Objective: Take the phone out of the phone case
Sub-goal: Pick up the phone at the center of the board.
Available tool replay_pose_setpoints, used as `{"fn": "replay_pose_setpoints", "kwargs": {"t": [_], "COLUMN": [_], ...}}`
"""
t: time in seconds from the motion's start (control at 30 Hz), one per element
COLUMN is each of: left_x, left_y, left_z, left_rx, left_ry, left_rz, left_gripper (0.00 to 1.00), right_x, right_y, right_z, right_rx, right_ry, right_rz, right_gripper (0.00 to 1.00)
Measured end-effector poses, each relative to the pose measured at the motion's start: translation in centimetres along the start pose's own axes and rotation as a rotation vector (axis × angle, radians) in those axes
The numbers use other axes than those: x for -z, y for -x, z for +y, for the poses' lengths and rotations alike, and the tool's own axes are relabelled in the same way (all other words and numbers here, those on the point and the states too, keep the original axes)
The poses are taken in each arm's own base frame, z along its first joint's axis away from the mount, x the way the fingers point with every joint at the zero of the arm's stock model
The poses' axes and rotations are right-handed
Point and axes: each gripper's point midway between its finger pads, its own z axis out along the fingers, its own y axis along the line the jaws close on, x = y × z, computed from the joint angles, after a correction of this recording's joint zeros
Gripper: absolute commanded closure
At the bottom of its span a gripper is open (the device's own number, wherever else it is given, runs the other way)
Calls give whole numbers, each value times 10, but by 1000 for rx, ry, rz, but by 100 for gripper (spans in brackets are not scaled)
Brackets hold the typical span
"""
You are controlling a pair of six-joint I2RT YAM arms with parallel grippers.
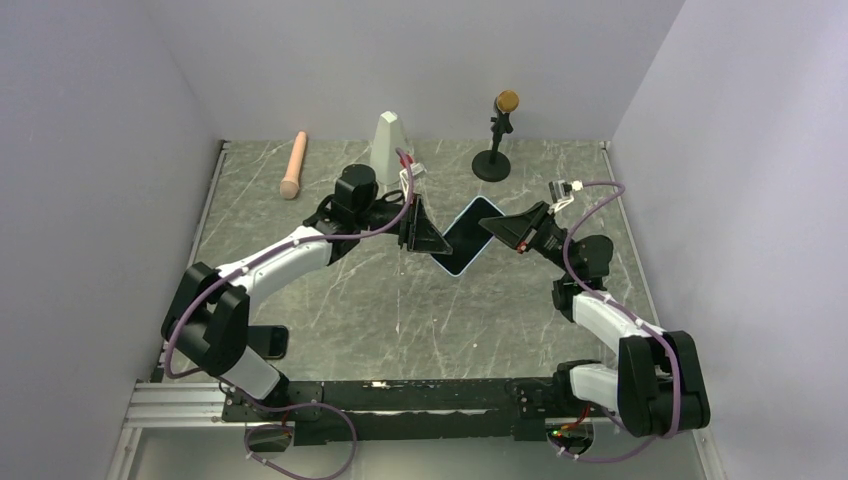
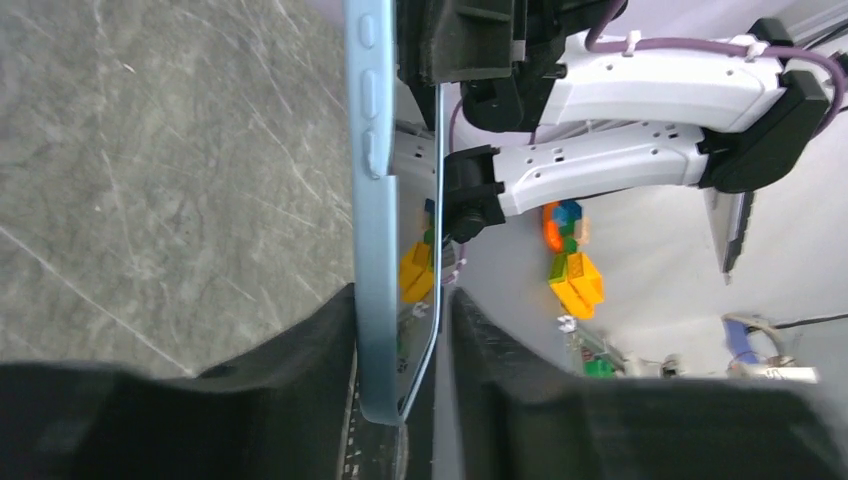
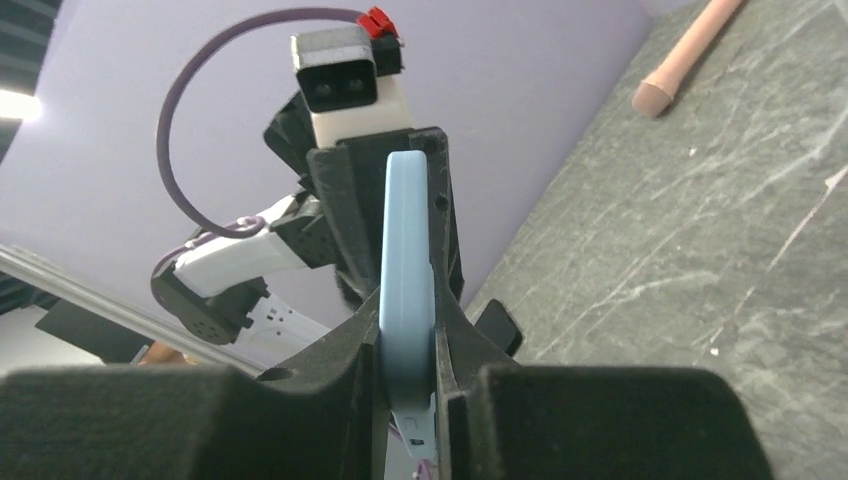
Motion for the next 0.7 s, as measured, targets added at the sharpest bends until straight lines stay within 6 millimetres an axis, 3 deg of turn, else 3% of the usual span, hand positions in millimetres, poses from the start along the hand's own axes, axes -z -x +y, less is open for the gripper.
{"fn": "replay_pose_setpoints", "kwargs": {"t": [0.1,0.23,0.33,0.43,0.47,0.6,0.7], "left_x": [2,10,21,38,47,91,109], "left_y": [3,11,23,36,40,36,20], "left_z": [-3,-12,-17,-19,-19,-21,-28], "left_rx": [-36,-114,-178,-204,-196,-125,-79], "left_ry": [11,54,147,272,326,481,498], "left_rz": [-12,-46,-93,-173,-212,-368,-441], "left_gripper": [20,4,6,29,30,12,12], "right_x": [1,2,3,4,4,2,-4], "right_y": [-3,-6,-8,-9,-9,-6,-2], "right_z": [-4,-13,-19,-23,-23,-16,-6], "right_rx": [0,-31,-59,-80,-81,-62,-38], "right_ry": [-25,-63,-91,-117,-120,-115,-81], "right_rz": [12,21,28,34,34,36,37], "right_gripper": [100,100,100,100,100,100,100]}}
